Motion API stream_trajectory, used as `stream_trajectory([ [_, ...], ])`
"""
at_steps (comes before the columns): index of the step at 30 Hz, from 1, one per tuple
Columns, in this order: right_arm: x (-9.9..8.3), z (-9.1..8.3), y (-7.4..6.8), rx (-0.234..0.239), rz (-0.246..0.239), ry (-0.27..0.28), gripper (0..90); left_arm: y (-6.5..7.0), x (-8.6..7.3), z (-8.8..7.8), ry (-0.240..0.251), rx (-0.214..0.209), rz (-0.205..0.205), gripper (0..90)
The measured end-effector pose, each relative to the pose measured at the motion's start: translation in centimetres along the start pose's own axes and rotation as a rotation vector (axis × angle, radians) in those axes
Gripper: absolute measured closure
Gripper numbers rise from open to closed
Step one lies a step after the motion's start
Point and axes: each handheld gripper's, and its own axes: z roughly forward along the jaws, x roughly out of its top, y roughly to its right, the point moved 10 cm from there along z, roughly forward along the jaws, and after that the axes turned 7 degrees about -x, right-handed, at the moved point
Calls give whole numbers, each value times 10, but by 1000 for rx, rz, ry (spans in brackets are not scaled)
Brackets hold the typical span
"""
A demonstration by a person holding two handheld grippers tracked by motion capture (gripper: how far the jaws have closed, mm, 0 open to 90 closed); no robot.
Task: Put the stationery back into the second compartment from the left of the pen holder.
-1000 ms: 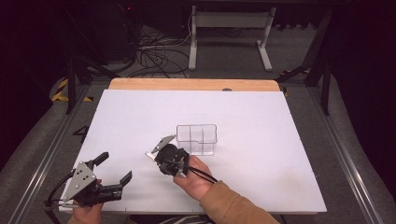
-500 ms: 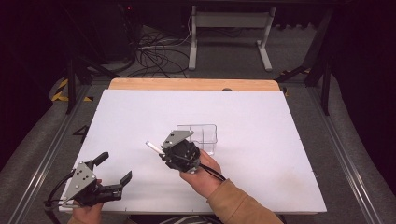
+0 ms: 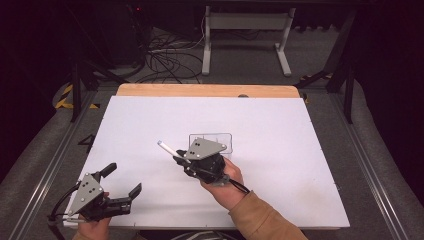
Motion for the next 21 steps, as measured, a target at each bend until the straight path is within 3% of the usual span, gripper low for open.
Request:
stream_trajectory([
  [7, 7, -9, 12, 5, 54, 59, 786, 0, 0, 0, 0, -2, 0, 33],
  [21, 15, -16, 27, 0, 101, 132, 786, 0, 0, 0, 2, -3, -1, 33],
])
